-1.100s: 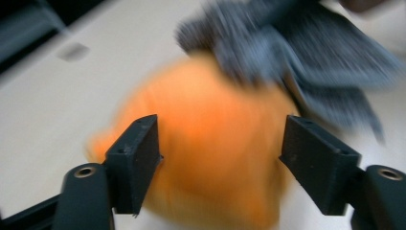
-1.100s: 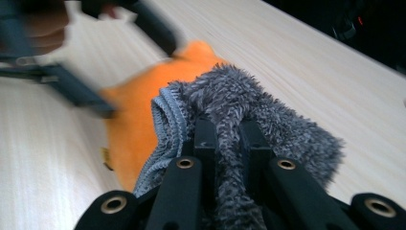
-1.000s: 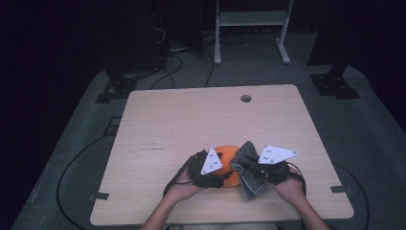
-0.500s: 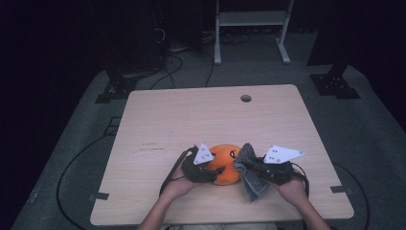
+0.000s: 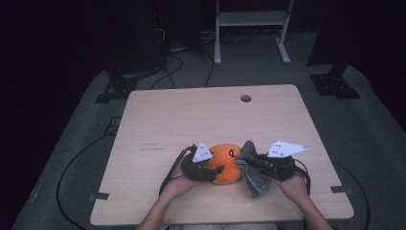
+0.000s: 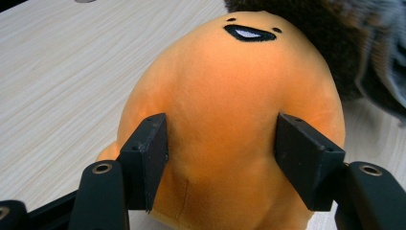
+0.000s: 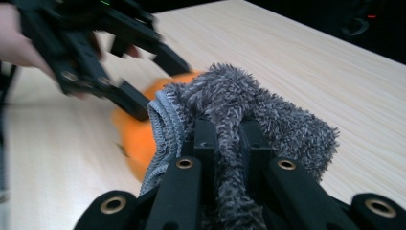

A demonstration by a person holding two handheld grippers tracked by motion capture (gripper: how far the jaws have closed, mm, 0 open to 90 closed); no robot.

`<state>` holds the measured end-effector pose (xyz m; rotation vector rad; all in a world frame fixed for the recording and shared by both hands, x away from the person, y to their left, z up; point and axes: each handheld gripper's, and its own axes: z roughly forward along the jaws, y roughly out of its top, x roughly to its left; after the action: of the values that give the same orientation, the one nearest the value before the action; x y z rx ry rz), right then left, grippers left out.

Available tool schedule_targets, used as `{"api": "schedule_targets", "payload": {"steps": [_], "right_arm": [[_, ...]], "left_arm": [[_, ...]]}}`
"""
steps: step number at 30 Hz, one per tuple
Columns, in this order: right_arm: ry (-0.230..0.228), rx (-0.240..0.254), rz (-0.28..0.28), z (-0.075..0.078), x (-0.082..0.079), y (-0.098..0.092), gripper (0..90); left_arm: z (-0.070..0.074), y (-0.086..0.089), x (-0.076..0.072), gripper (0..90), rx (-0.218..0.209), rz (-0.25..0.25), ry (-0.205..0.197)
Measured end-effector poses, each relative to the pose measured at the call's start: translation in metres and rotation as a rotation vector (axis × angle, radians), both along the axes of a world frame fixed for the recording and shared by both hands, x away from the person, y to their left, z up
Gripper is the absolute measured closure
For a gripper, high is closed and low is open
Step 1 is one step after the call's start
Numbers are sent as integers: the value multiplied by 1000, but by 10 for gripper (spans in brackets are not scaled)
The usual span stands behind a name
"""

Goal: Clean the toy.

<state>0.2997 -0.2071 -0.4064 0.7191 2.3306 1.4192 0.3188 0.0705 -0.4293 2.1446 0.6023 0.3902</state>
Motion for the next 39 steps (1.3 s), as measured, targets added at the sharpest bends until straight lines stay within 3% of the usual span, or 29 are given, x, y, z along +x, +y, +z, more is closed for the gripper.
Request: {"api": "schedule_targets", "payload": {"steps": [2, 4, 6, 10, 13, 14, 16, 18, 20, 22, 24, 27, 28, 31, 35, 39], "right_arm": [[16, -6, 31, -1, -1, 9, 801], [9, -60, 44, -5, -2, 17, 801], [26, -73, 43, -10, 0, 17, 802], [92, -67, 3, -17, 10, 3, 801], [100, -109, -43, -19, 13, -8, 801], [111, -103, -58, -19, 14, -11, 801], [129, -19, -53, -15, 14, -18, 802], [102, 54, -36, -5, 12, -14, 802], [71, 57, -28, 1, 9, -6, 802], [71, 42, -18, 0, 10, 1, 801], [86, 16, -10, -7, 12, 6, 801], [97, 11, 4, -13, 9, 13, 801], [86, 3, 12, -12, 7, 15, 801], [59, -32, 28, -12, -1, 19, 801], [87, -43, 36, -17, 1, 6, 802], [126, -52, -6, -22, 9, -11, 801]], "left_arm": [[0, 1, 1, 364, 2, 0, 4], [0, 3, 1, 364, -2, -1, 11], [0, 5, 2, 363, -10, -3, 16], [-1, 6, 3, 364, -20, -9, 27], [-1, 6, 2, 367, -15, -16, 26], [-1, 5, 1, 369, -7, -24, 21], [-2, 2, -2, 374, 10, -46, 4], [-3, -2, -5, 379, 30, -65, -12], [-3, -4, -8, 387, 40, -85, -23], [-1, -4, -9, 386, 38, -104, -16], [8, -1, -8, 354, -8, -121, -15], [18, 4, -7, 310, -112, -92, -34], [19, 4, -6, 311, -119, -73, -38], [12, 0, -4, 298, -45, -51, -26], [5, -3, -4, 339, -55, -65, -10], [6, -8, -8, 351, -2, -78, -37]]}}
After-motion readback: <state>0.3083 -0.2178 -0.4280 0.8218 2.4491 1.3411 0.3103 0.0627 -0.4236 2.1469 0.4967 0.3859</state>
